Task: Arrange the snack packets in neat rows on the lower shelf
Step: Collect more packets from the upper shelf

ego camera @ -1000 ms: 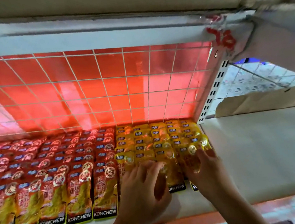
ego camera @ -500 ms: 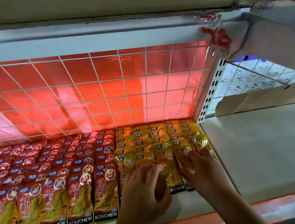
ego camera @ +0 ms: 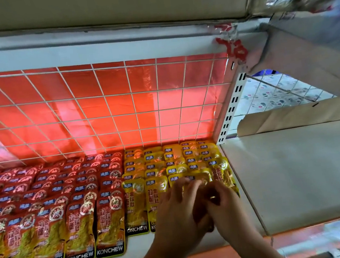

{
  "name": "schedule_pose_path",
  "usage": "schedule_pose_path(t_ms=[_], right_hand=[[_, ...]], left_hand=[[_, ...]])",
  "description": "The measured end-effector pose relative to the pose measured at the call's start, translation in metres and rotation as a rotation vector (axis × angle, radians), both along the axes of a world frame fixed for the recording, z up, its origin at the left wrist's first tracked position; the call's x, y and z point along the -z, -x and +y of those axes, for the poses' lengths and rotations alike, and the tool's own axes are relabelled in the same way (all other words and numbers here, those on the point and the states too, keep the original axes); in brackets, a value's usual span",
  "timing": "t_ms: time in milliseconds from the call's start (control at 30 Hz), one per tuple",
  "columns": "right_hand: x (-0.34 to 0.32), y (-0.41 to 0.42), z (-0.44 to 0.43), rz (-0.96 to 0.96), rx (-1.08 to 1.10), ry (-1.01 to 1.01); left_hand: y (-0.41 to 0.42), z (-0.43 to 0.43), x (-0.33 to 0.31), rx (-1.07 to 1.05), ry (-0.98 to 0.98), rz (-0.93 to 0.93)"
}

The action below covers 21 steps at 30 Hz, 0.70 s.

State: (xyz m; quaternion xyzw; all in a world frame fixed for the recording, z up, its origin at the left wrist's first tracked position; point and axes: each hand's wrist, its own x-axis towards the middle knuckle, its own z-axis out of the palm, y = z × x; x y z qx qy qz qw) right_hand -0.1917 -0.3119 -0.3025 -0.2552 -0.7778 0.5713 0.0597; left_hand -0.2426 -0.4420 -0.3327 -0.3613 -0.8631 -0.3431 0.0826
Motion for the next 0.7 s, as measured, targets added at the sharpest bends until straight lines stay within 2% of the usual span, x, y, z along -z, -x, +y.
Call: schedule_pose_path(t_ms=[200, 367, 700], right_hand=[[0.016, -0.002, 0.061, -0.026, 0.138, -0.220], [0.027, 0.003, 0.079, -0.094, 0.182, -0.320], [0.030, 0.002, 0.077, -0.093, 0.119, -0.561]], left_hand=[[-0.016, -0.001, 0.011, 0.077, 0.176, 0.074], [-0.013, 0.000, 0.016, -0.064, 0.387, 0.044], [-0.013, 0.000, 0.016, -0.068, 0.450, -0.015]])
